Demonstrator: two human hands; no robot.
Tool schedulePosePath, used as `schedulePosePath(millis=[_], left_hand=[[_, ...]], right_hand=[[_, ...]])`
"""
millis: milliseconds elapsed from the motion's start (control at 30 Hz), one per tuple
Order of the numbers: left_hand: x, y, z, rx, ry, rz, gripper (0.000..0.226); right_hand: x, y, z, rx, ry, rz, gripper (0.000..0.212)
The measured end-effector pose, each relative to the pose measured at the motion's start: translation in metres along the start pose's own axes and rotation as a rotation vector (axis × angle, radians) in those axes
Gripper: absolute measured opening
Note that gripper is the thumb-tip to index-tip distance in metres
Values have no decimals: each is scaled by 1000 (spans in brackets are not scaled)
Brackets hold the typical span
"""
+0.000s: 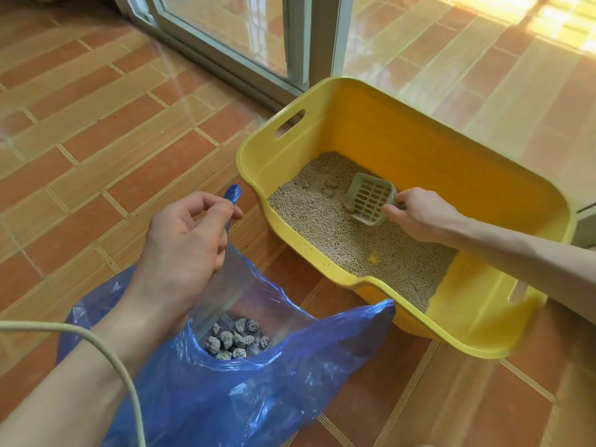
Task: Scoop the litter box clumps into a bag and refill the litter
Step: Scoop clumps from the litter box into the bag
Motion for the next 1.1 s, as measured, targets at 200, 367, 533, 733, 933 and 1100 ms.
schedulePosePath(millis=[200, 367, 533, 733, 933, 1100], left_hand=[[5, 3, 1, 3, -7, 9, 22], [9, 5, 3, -9, -6, 14, 22], [7, 6, 5, -11, -5, 8, 22], [7, 6, 5, -10, -4, 7, 22], [5, 5, 5, -3, -3, 0, 21], [3, 7, 5, -6, -10, -7, 22]], right_hand=[[-9, 5, -16, -18, -189, -69, 27], [-21, 7, -18, -113, -366, -132, 26], [-30, 16, -22, -188, -671, -195, 27], [-28, 26, -21, -142, -832, -186, 33], [-26, 31, -20, -149, -878, -103, 35], [-31, 33, -21, -187, -909, -94, 33]])
Point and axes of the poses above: each hand's wrist, its own y-axis away from the middle knuckle, its own x-axis out of the back of the hand, z = x × y, the point moved 3 cm from there along -y, towards the middle knuckle, and after that the axes turned 4 degrees about y, right-handed, at the moved point
